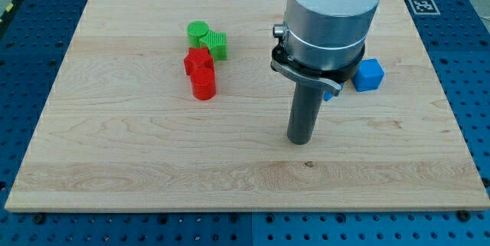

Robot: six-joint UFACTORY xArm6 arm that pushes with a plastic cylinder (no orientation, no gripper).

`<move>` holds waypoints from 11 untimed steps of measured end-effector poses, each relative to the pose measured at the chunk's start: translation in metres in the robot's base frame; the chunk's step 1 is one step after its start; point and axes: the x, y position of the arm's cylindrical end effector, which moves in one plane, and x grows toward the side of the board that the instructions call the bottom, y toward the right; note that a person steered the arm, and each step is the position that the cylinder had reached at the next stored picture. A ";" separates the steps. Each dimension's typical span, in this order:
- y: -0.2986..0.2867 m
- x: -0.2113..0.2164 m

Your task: Nudge the blue cube up a bit

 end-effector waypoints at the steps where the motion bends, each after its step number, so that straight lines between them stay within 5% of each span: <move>1: 0.003 0.000; 6: 0.152 -0.027; 11: 0.154 -0.143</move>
